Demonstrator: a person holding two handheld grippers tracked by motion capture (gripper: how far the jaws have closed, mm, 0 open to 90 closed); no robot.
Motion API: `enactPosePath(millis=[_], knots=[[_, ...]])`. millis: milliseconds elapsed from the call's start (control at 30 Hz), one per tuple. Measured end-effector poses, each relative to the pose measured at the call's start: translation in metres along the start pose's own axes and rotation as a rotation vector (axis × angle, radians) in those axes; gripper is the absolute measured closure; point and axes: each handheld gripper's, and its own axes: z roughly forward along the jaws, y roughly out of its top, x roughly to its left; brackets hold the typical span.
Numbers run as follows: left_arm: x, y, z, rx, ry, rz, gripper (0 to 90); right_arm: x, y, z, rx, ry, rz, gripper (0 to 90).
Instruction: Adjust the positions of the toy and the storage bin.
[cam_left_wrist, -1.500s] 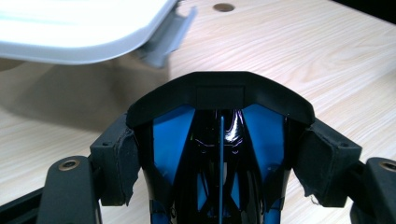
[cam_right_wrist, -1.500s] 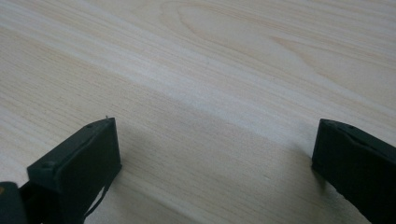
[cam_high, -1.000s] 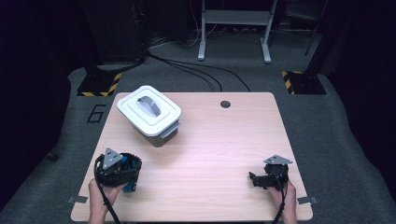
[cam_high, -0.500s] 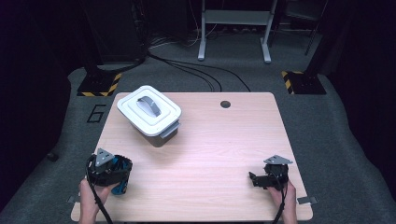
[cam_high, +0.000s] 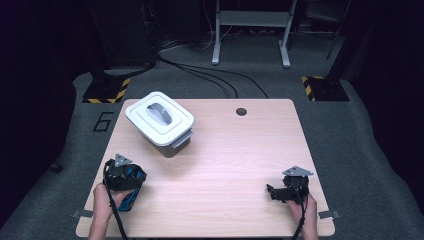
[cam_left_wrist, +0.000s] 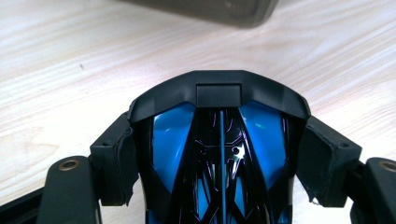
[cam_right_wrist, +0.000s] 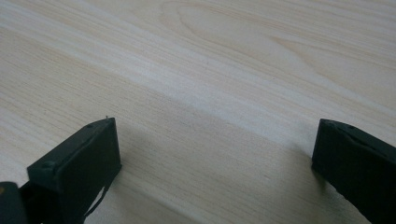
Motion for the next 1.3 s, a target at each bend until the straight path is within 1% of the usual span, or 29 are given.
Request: enactPosePath(millis=[33,67,167,200,233,333,367,433,500,567,600,633,667,700,733,767,800,867,900,1000,1100,1133,1200,1300], knots=[[0.001,0.0,0.002,0.012,0.002,0.006,25.0,0.0,0.0,0.0,0.0,0.0,0.0,0.0],[0.001,0.0,0.005,0.025,0.002,0.003,25.0,0.0,0.0,0.0,0.0,0.0,0.0,0.0],[0.003,0.001,0.01,0.042,-0.003,-0.001,24.9,0.0,0.0,0.0,0.0,0.0,0.0,0.0],[0.004,0.001,0.012,0.052,0.0,0.007,24.9,0.0,0.0,0.0,0.0,0.0,0.0,0.0],[0.005,0.001,0.014,0.054,-0.003,-0.002,24.9,0.0,0.0,0.0,0.0,0.0,0.0,0.0],[0.006,0.001,0.018,0.072,-0.007,-0.009,24.8,0.0,0.0,0.0,0.0,0.0,0.0,0.0],[0.007,0.001,0.019,0.071,-0.007,-0.009,24.8,0.0,0.0,0.0,0.0,0.0,0.001,0.0],[0.008,0.0,0.021,0.083,-0.008,-0.03,24.8,0.0,0.0,0.0,0.0,0.0,0.001,0.0],[0.009,0.0,0.022,0.088,0.003,-0.042,24.8,0.0,0.0,0.0,0.0,0.0,0.001,0.0],[0.01,0.0,0.023,0.092,0.002,-0.053,24.7,0.0,0.0,0.0,0.0,0.0,0.001,0.0],[0.011,-0.001,0.024,0.095,-0.006,-0.053,24.7,0.0,0.0,0.0,0.0,0.0,0.001,0.0],[0.011,-0.001,0.025,0.101,-0.003,-0.059,24.7,0.0,0.0,0.0,0.0,0.0,0.001,0.0],[0.012,-0.001,0.025,0.109,-0.003,-0.054,24.6,0.0,0.0,0.0,0.0,0.0,0.0,0.0],[0.012,-0.001,0.026,0.108,-0.008,-0.064,24.6,0.0,0.0,0.0,0.0,0.0,0.0,0.0],[0.012,-0.001,0.026,0.116,-0.008,-0.066,24.6,0.0,0.0,0.0,0.0,0.0,0.0,0.0],[0.012,-0.001,0.027,0.114,-0.006,-0.072,24.6,0.0,0.0,0.0,0.0,0.0,0.001,0.0],[0.012,-0.001,0.028,0.111,-0.007,-0.07,24.5,0.0,0.0,0.0,0.0,-0.001,0.0,0.0],[0.012,-0.001,0.029,0.129,-0.003,-0.07,24.5,0.0,0.0,0.0,0.0,0.0,0.0,0.0],[0.012,-0.001,0.029,0.127,-0.005,-0.073,24.4,0.0,0.0,0.0,0.0,0.0,0.001,0.0],[0.012,-0.001,0.031,0.148,0.001,-0.074,24.2,0.0,0.0,0.0,0.0,0.0,0.001,0.0],[0.012,-0.001,0.031,0.141,0.0,-0.091,23.8,0.0,0.0,0.0,0.0,0.0,0.001,0.0],[0.013,-0.001,0.031,0.141,-0.001,-0.088,23.1,0.0,0.0,0.0,0.0,0.0,0.001,0.0],[0.012,0.0,0.028,0.131,0.011,-0.074,15.1,0.0,0.0,0.0,0.0,0.0,0.001,0.0],[0.011,0.0,0.027,0.12,0.004,-0.081,12.4,0.0,0.0,0.0,0.0,0.0,0.001,0.0]])
